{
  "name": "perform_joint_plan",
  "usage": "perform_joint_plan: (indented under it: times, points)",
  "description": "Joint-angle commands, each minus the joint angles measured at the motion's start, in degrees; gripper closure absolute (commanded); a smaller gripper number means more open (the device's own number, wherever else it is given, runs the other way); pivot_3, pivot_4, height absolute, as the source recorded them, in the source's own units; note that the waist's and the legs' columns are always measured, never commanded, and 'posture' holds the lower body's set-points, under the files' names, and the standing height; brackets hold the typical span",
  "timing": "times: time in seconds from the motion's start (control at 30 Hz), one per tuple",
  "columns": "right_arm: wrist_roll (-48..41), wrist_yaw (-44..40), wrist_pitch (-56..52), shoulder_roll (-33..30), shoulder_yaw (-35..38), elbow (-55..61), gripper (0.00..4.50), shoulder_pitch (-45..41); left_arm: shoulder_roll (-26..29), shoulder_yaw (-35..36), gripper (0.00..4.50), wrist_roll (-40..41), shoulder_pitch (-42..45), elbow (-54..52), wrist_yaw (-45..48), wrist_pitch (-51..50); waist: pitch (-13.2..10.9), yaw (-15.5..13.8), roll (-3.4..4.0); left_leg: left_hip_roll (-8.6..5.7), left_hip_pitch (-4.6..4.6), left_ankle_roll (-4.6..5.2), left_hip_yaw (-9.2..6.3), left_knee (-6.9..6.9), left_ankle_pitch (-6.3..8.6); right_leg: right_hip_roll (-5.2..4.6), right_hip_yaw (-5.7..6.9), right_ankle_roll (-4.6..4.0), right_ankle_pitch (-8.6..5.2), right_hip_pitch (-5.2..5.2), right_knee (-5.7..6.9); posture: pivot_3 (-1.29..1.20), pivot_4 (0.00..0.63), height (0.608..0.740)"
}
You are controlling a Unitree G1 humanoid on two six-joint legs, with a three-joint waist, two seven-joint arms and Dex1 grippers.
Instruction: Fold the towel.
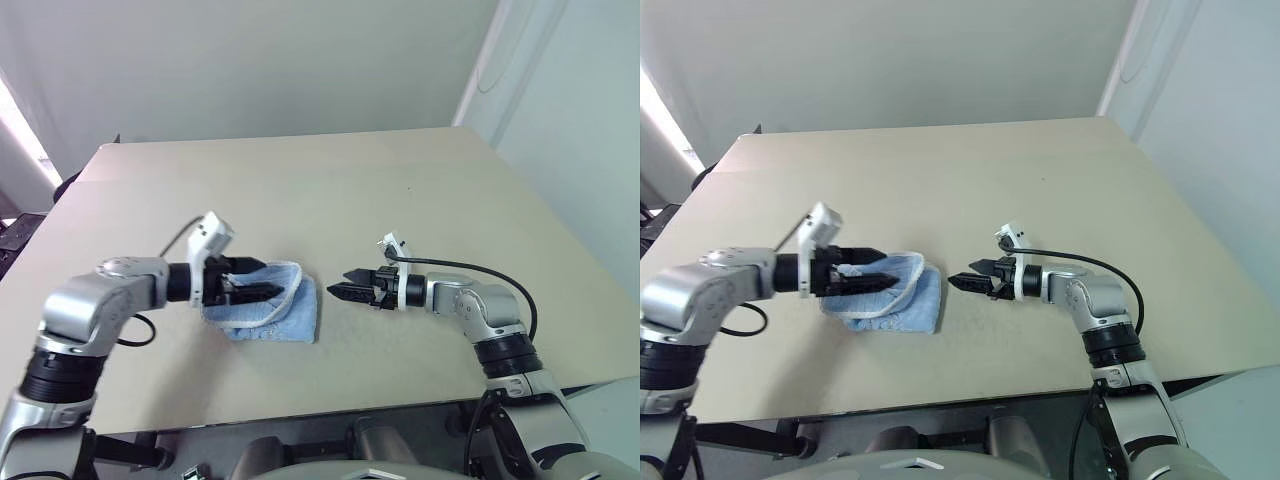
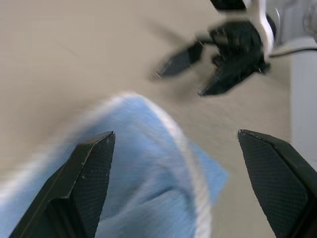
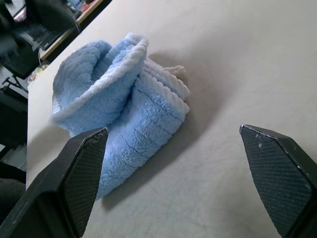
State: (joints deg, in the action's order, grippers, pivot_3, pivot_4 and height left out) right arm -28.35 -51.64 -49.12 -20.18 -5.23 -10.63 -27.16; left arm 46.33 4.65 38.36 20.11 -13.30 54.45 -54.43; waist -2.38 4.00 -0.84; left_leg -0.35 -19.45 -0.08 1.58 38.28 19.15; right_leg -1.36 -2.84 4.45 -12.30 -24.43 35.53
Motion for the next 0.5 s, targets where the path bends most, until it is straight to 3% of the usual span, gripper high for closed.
perform_joint_plan:
  times: [0.03, 0.13, 0.27, 0.5]
  points:
    - [-0.5, -0.6, 1.6, 0.5, 0.6, 0.6, 0.00, -1.5, 5.0, 6.1, 0.33, -1.2, -3.2, -1.0, 0.4, 2.4, 0.0, 0.1, 0.01, 0.00, 0.01, 0.00, 0.01, 0.00, 0.00, 0.00, 0.00, 0.00, 0.00, 0.00, 0.00, 0.00, 0.000, 0.740]
    - [0.0, -0.9, 2.2, 0.5, 0.0, 0.3, 0.00, -1.6, 10.3, 7.8, 0.33, -6.5, -12.1, 0.6, 2.5, 8.3, 0.0, 0.3, 0.04, 0.01, 0.04, 0.00, 0.05, -0.07, 0.00, 0.00, -0.03, 0.01, -0.02, -0.02, -0.01, 0.00, 0.000, 0.740]
    - [0.5, -1.4, 2.6, 0.3, -0.6, -0.2, 0.00, -1.6, 12.8, 9.2, 0.33, -8.9, -20.3, 1.3, 4.0, 12.3, 0.0, -0.4, 0.00, 0.03, -0.02, 0.00, -0.01, -0.04, 0.00, -0.08, 0.07, -0.05, -0.05, -0.04, -0.02, 0.00, 0.000, 0.740]
    - [1.0, -1.8, 3.1, 0.4, -1.0, -1.2, 0.00, -2.5, 7.0, 7.8, 0.33, -6.5, -19.5, 3.1, 1.9, 10.0, 0.0, -0.9, -0.01, -0.03, 0.01, 0.00, 0.04, 0.02, 0.00, -0.21, 0.05, -0.07, -0.06, 0.06, -0.11, 0.00, 0.000, 0.740]
